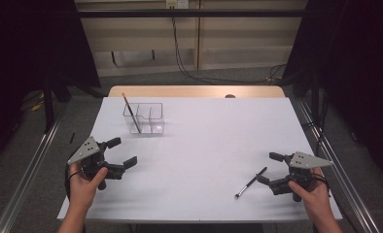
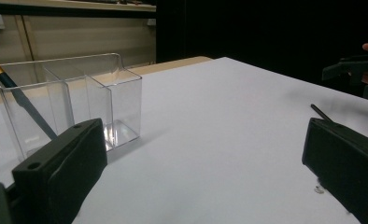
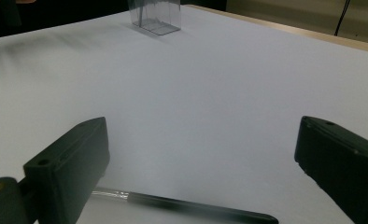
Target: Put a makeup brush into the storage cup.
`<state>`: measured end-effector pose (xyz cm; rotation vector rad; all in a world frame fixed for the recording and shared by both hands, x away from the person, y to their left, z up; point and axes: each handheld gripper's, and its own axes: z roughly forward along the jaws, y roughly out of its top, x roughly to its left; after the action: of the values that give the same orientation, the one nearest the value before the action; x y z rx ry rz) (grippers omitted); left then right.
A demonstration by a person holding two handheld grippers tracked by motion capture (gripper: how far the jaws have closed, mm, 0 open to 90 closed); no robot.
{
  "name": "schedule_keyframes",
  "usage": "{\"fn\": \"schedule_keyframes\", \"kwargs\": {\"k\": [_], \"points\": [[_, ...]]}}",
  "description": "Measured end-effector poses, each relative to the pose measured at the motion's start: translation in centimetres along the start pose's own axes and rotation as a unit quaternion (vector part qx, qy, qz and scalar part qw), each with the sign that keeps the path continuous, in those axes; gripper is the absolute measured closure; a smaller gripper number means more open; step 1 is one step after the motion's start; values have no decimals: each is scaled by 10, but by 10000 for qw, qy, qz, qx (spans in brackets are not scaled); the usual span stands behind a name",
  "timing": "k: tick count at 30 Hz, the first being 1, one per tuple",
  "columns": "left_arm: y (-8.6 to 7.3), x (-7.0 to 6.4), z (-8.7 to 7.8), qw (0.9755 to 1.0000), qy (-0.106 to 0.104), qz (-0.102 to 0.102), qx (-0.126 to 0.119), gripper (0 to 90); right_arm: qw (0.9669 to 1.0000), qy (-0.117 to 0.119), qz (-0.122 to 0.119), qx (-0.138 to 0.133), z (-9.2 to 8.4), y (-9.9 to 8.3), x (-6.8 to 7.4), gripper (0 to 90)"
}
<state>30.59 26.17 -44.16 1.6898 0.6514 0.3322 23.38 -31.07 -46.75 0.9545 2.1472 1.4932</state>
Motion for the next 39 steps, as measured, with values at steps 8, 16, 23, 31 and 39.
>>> {"fn": "schedule_keyframes", "kwargs": {"k": [8,16,23,31,39], "points": [[0,0,-3,10000,27,12,-55,0,10000,58,-23,50,6,3,0,23],[1,-1,-5,10000,8,23,-87,0,9997,131,-74,172,14,8,1,23],[0,-1,-4,10000,-10,29,-70,0,9994,176,-105,270,18,12,1,24],[0,-1,-2,10000,-37,18,-46,0,9992,210,-115,318,22,15,1,23],[-1,-2,1,9999,-96,-11,-35,2,9981,279,-140,522,28,19,-2,23]]}}
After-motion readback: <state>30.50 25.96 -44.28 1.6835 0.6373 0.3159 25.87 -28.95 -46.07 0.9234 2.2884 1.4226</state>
